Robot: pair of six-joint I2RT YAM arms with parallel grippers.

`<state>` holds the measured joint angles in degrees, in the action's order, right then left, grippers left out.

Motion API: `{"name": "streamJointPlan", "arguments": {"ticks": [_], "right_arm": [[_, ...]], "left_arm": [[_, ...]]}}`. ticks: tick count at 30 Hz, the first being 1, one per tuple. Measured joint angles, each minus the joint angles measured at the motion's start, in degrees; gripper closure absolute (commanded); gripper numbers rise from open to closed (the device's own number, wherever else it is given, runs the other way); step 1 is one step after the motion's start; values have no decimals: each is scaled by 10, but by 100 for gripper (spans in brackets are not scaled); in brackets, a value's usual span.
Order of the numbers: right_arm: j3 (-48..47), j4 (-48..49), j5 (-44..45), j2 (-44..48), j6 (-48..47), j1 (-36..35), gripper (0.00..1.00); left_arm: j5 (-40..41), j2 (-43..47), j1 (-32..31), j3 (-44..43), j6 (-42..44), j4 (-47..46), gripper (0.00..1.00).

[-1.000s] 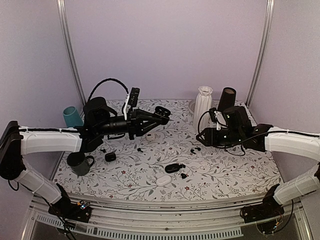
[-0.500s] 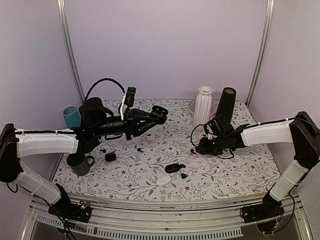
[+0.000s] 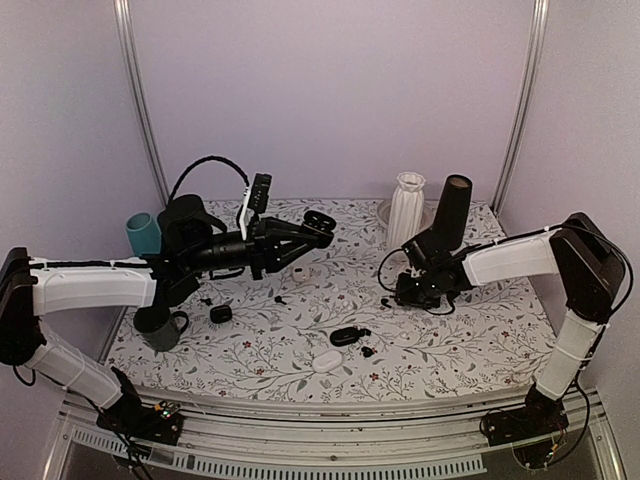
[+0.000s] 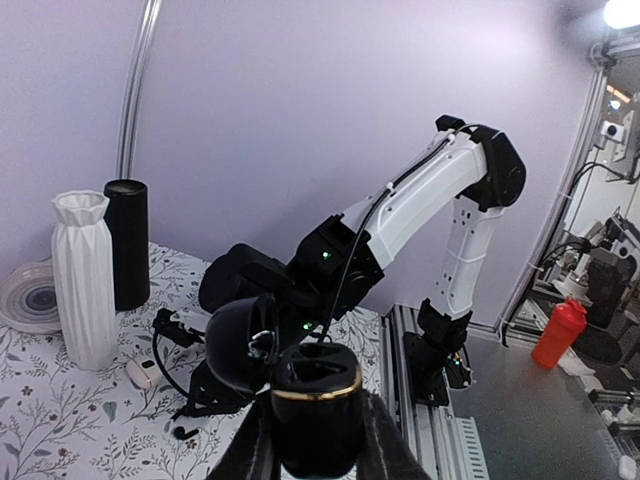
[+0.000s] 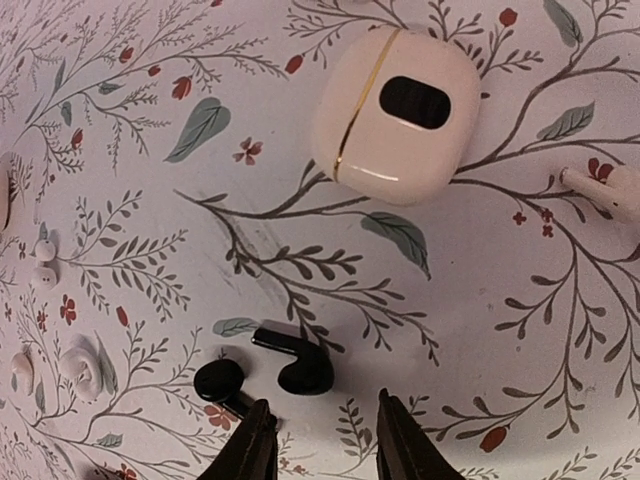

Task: Insert the wireless bluetooth earbuds into the charging case
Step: Move the left earbud to the center of the board.

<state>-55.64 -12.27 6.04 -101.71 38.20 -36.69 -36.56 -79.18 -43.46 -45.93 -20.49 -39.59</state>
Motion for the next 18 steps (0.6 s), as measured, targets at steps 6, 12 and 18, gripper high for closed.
{"name": "streamJointPlan", "arguments": {"ticks": [6,12,18], "right_arm": [[-19,-11,34,-19,9,0,66],[-22,-14,48,-22,8,0,65],[-17,-14,62,-22,8,0,65]], "left_arm": [[-1,0,0,0,-6,-1,100],[-2,0,0,0,-8,-1,100],[-2,0,0,0,-9,-1,100]]}}
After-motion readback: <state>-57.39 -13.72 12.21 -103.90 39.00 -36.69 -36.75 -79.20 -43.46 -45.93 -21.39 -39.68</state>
